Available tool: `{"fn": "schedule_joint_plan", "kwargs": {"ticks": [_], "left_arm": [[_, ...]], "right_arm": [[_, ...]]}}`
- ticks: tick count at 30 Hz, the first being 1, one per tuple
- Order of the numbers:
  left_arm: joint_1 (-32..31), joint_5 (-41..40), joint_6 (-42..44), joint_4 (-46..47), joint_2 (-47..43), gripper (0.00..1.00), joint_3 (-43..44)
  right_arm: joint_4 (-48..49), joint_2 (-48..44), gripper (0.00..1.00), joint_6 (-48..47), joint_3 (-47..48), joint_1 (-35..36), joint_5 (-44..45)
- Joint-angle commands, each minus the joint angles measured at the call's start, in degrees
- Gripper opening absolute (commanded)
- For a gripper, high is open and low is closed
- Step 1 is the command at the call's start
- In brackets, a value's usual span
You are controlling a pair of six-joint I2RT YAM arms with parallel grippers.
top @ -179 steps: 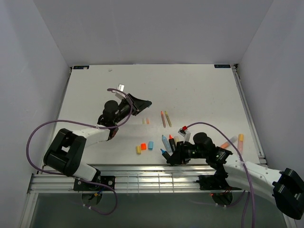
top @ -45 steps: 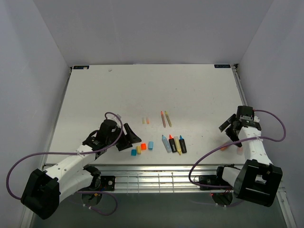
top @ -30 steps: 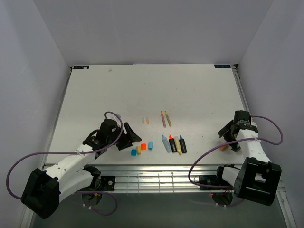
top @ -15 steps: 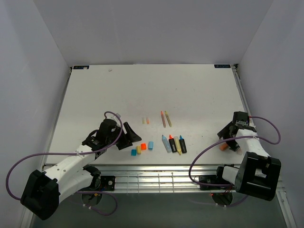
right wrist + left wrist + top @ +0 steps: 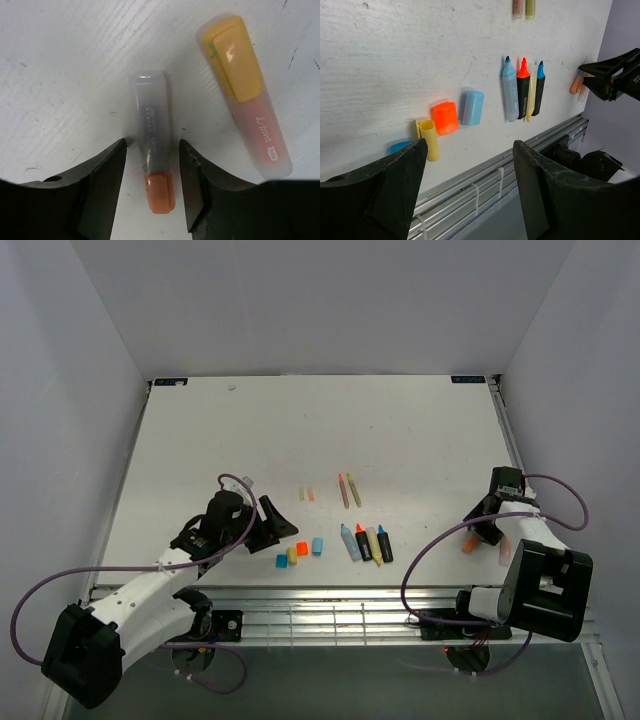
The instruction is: Open the pen caps
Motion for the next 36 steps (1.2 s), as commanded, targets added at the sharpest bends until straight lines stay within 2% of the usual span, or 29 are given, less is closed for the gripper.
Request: {"fn": "schedule_joint_plan", "kwargs": {"ticks": [1, 5, 8, 11, 12, 15, 20, 24, 27, 30, 36], "left_arm": [[-0.4, -0.2, 1.9, 0.9, -2.2, 0.79, 1.4], [-0.4, -1.0, 2.5, 1.2, -3.7, 0.79, 2.1], [-0.4, -2.0, 3.1, 2.2, -5.4, 0.79, 1.2], [-0.4, -1.9, 4.8, 2.6, -5.3, 0.79, 1.4], [-0.4, -1.7, 5.6, 2.5, -4.9, 0.79, 1.9], [-0.4, -0.7, 8.2, 2.4, -3.5, 0.79, 3.7], [-0.4, 2.6, 10.3, 5.8, -1.3, 0.79, 5.2], [-0.5, 7.7, 9.3, 13.8, 1.9, 0.79, 4.4], [-2.9, 8.7, 7.1, 19.9, 4.5, 0.79, 3.5], [-5.6, 7.9, 5.3, 24.9, 6.6, 0.79, 3.5], [-12.8, -0.3, 2.4, 31.7, 12.9, 0.81, 5.1]], "right_arm": [[0.6, 4.3, 0.51, -1.0, -0.9, 1.1, -3.7], [1.0, 7.0, 0.36, -3.0, 0.3, 3.1, -3.7], [2.0, 9.3, 0.3, -3.4, 1.3, 5.9, -3.3], [2.7, 12.9, 0.1, -3.5, 3.7, 8.3, -3.6], [2.7, 15.0, 0.08, -3.5, 5.3, 8.7, -4.4], [2.9, 16.8, 0.08, -3.7, 7.7, 10.9, -5.4], [5.0, 14.5, 0.08, -4.0, 8.5, 13.3, -9.2], [6.5, 8.2, 0.08, -4.4, 8.3, 15.6, -13.8], [6.2, 4.0, 0.08, -4.1, 8.8, 17.1, -18.0], [5.7, 0.3, 0.08, -2.8, 9.1, 18.2, -21.1], [3.8, -6.6, 0.08, 1.2, 9.0, 22.5, -23.9]]}}
